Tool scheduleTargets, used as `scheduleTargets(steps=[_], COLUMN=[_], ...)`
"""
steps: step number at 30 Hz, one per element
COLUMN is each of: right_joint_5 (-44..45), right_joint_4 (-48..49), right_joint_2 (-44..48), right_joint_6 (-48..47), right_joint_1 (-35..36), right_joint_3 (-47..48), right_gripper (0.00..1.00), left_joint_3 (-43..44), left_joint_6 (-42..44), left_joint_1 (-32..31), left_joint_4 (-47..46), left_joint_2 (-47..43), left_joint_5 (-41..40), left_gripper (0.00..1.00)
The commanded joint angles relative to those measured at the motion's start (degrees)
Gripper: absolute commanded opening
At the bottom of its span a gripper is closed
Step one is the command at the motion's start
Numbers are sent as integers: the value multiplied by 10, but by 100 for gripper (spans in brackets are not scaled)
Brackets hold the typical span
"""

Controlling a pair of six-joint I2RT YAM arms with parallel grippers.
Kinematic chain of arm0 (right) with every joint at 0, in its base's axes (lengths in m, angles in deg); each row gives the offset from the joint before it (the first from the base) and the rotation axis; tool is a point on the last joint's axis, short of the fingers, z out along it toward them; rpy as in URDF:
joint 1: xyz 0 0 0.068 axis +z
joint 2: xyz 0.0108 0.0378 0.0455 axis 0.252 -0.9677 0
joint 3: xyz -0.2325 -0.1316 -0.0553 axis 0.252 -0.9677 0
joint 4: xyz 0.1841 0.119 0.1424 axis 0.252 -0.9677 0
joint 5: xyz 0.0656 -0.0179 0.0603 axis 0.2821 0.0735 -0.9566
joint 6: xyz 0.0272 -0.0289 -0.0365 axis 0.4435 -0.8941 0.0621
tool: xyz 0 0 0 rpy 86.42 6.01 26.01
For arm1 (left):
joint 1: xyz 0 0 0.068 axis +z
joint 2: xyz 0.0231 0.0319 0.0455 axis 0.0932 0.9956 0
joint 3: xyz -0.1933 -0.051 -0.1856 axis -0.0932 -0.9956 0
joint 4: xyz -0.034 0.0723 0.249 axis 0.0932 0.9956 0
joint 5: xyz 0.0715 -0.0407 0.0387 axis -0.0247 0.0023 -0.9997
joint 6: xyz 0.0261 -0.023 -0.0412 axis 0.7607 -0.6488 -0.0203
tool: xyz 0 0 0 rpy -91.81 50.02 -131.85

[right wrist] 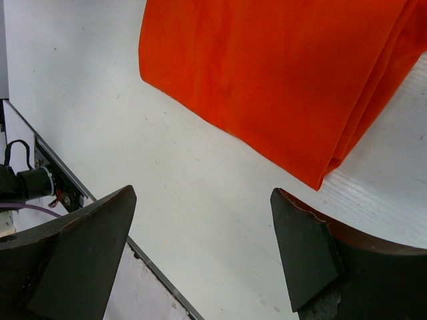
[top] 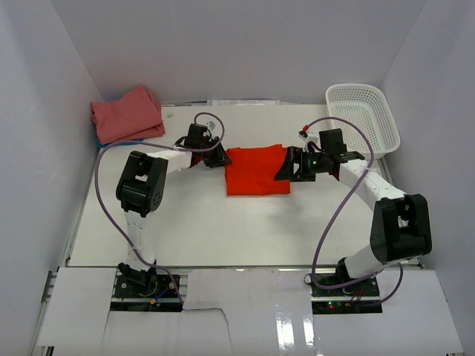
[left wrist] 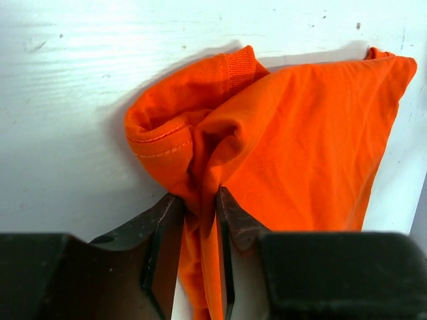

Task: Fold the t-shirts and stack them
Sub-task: Put the neatly folded tshirt into the corner of the board with the left arm

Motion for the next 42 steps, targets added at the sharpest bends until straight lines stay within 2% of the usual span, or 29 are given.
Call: scheduleTargets(steps=[1, 2, 5, 6, 10, 14, 22, 34, 42], right_joint_5=[-8, -8, -8, -9, -10, -12, -25, -32, -37], right_joint_4=[5, 5, 8, 8, 8, 10, 19, 13, 24], right_joint_2=[30, 32, 39, 39, 40, 45, 61, 124, 134], right_joint_6=[-13, -13, -13, -13, -14, -17, -16, -10, -11], right_joint_1=[-4, -4, -3, -4, -4, -4, -4, -4, -4], right_joint_3=[-10, -12, -21, -23, -27, -37, -56, -92, -124], right_gripper=[88, 88, 88, 88, 88, 87, 87, 87, 86], left_joint_3=[13, 19, 24, 24, 25, 53, 157, 233, 379], left_joint_6=[7, 7, 7, 6, 10, 41, 122, 155, 206], left_joint_1=[-4, -4, -4, -4, -4, -3, 16, 63, 77], left_joint_4=[16, 15, 14, 12, 12, 54, 155, 156, 167], left_joint_2=[21, 26, 40, 43, 35, 11, -22, 2, 37], left_joint_5=[-11, -8, 0, 0, -2, -41, -133, -192, -249], left_gripper=[36, 35, 15, 0, 0, 0, 0, 0, 0])
